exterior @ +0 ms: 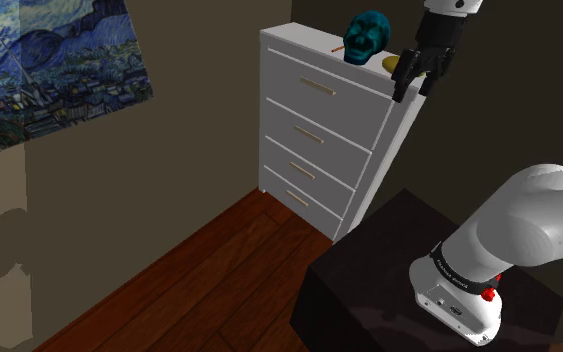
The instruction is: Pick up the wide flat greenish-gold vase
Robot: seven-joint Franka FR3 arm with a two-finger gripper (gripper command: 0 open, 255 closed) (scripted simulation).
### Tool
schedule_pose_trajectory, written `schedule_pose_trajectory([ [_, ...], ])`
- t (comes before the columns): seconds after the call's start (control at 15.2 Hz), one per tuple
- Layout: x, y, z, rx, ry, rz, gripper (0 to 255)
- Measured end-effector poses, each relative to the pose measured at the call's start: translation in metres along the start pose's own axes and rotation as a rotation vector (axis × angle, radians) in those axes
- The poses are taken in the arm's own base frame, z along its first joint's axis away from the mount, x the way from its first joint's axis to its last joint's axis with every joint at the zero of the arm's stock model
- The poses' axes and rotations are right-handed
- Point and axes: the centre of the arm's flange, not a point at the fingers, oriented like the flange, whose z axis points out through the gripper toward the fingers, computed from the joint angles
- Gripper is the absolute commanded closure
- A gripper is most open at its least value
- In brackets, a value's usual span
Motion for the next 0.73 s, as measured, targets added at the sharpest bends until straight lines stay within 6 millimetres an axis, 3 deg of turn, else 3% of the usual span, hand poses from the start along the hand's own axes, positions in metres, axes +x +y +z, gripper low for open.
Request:
schedule_pose_trajectory([
  [0.26, 0.018, 0.020, -0.001, -0.007, 0.005, 0.000, 0],
  [0.73, 0.069, 0.087, -0.006, -0.030, 0.027, 0.001, 0],
])
